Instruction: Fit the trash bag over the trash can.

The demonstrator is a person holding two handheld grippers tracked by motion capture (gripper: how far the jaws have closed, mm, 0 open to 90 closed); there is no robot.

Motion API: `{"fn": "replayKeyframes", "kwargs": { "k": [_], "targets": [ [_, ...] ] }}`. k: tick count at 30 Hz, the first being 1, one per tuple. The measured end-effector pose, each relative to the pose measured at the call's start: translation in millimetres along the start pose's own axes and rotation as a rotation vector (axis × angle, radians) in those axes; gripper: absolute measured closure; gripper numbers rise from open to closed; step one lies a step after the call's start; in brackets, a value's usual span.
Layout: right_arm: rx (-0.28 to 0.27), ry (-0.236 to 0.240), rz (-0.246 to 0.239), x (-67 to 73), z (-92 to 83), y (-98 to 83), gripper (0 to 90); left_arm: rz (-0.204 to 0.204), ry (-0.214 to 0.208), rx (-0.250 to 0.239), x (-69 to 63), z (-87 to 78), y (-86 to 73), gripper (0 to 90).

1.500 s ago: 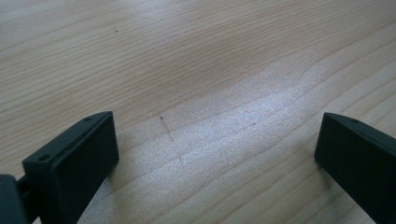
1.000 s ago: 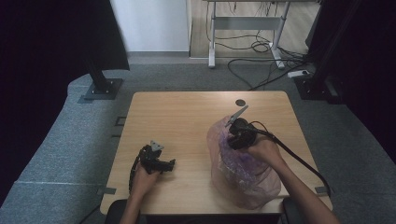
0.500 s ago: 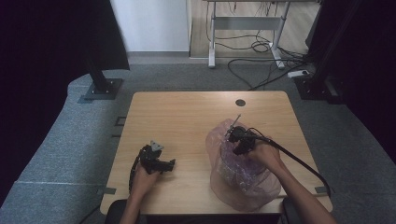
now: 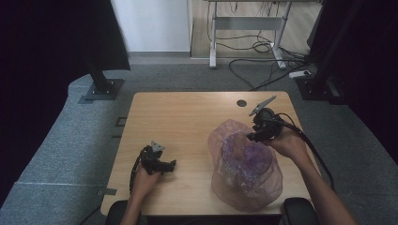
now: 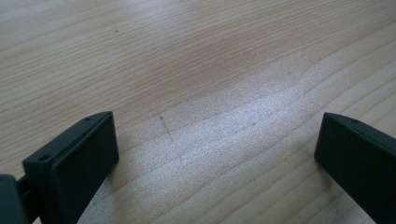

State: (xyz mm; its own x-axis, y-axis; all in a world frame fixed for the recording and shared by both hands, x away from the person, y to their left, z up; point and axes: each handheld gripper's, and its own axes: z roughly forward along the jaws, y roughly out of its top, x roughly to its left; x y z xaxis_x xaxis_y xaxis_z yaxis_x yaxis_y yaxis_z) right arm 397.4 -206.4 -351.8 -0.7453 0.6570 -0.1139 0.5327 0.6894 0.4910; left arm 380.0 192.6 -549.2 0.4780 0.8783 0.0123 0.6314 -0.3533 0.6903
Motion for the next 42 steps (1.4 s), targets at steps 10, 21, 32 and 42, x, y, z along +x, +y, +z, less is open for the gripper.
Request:
{"fn": "replayKeyframes", "kwargs": {
  "k": [10,21,32,42],
  "targets": [
    [0.203,0.05,0.073,-18.9,56.1,-23.4,74.7,0.0,0.0,0.0,0.0,0.0,0.0,0.0],
    [-0.007,0.046,0.031,6.2,-4.5,-9.5,43.0,0.001,0.0,0.0,0.0,0.0,0.0,0.0],
    [-0.006,0.306,-0.076,83.2,16.1,13.2,61.4,0.004,-0.001,0.001,-0.5,-0.3,-0.2,0.0],
    [-0.037,0.359,-0.027,91.9,17.2,14.5,58.0,0.006,-0.002,0.002,-0.5,-0.4,-0.2,0.0]
  ]
}}
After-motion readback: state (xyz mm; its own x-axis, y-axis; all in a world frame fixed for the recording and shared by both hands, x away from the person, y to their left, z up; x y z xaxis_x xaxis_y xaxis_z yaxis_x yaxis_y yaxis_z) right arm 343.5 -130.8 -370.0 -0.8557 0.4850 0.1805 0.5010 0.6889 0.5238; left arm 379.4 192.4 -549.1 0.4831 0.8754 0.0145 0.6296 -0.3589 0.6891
